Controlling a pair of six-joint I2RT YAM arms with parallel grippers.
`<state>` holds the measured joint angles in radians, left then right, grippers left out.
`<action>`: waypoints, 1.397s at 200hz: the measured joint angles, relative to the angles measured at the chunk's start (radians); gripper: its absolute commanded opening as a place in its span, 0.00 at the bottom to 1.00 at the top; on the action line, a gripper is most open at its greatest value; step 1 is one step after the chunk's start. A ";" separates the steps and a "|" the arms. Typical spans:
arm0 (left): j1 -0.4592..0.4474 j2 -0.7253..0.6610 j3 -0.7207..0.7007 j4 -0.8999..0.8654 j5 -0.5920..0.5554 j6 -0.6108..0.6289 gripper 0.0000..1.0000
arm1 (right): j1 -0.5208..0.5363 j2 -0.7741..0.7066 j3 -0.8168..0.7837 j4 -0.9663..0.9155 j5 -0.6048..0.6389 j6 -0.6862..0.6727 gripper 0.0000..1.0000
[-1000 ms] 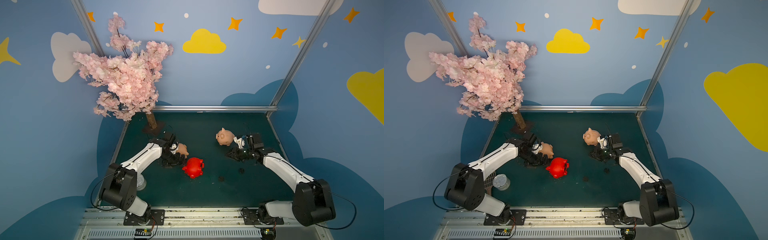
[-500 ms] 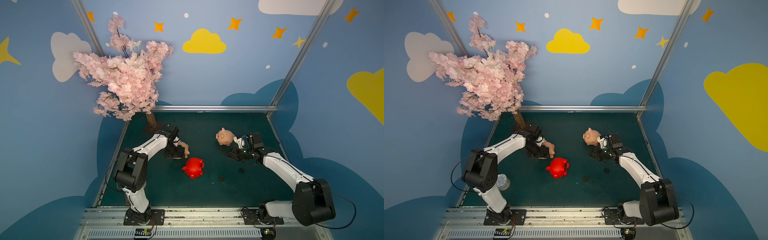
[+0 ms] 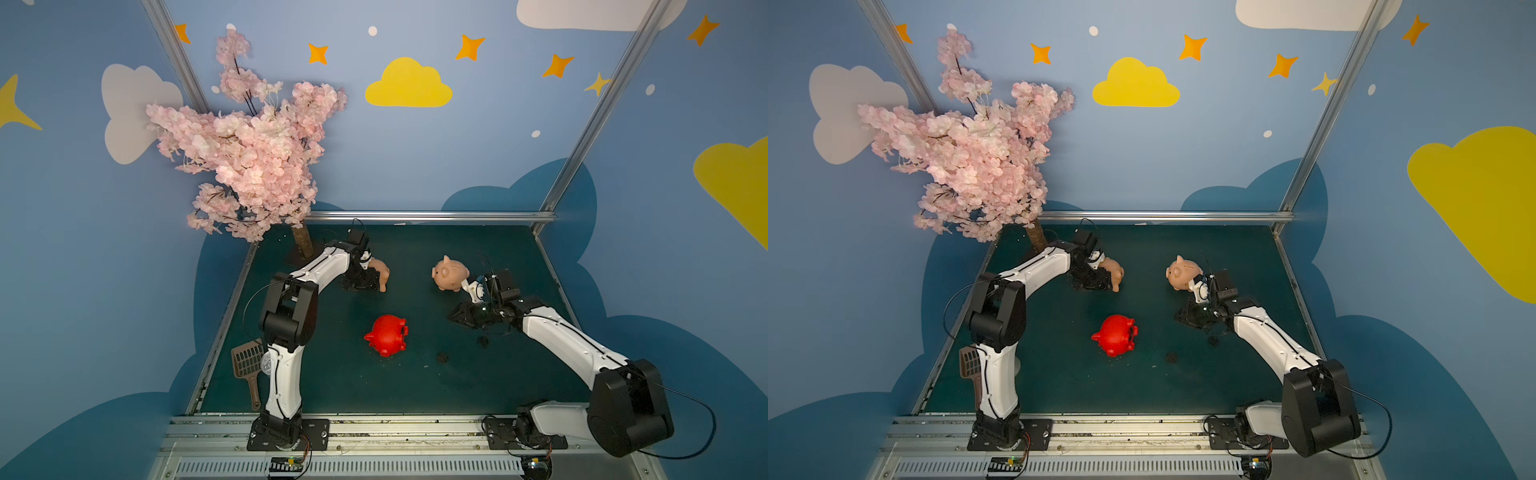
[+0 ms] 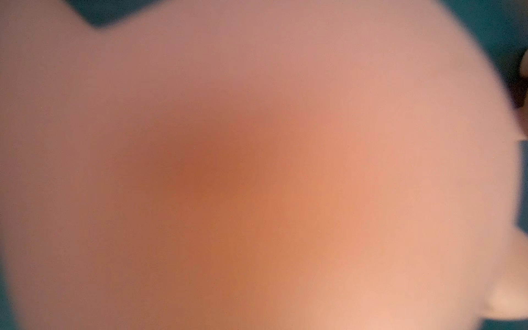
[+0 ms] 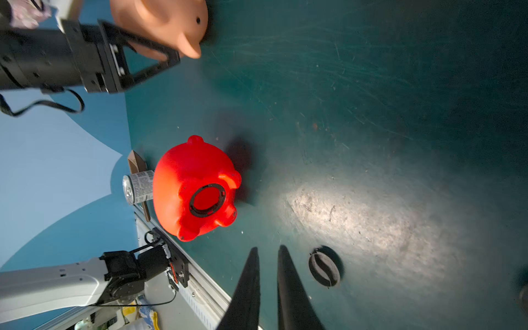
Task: Close piggy banks
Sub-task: Move the piggy bank to the center of the board, then pick up the knob at the center of the board.
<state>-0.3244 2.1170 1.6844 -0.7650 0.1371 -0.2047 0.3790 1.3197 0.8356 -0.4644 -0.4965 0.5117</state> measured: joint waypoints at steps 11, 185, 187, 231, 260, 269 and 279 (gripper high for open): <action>0.001 0.027 0.047 -0.010 0.000 0.006 0.78 | 0.026 -0.002 0.000 -0.022 0.025 -0.008 0.14; 0.001 -0.330 -0.240 -0.026 0.145 -0.030 0.84 | 0.332 0.236 0.070 -0.222 0.349 -0.103 0.15; 0.001 -0.331 -0.245 -0.026 0.145 -0.030 0.84 | 0.333 0.238 0.072 -0.222 0.350 -0.103 0.15; 0.001 -0.347 -0.321 -0.013 0.145 -0.032 0.83 | 0.352 0.287 0.095 -0.244 0.373 -0.111 0.17; 0.001 -0.354 -0.336 -0.003 0.145 -0.034 0.83 | 0.360 0.303 0.109 -0.254 0.383 -0.116 0.17; 0.001 -0.354 -0.339 0.000 0.145 -0.035 0.83 | 0.363 0.306 0.112 -0.255 0.384 -0.117 0.17; 0.001 -0.354 -0.342 0.003 0.145 -0.035 0.83 | 0.365 0.311 0.114 -0.257 0.385 -0.117 0.17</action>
<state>-0.3233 1.7630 1.3426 -0.7620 0.2817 -0.2394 0.7444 1.6302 0.9501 -0.7219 -0.1120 0.3943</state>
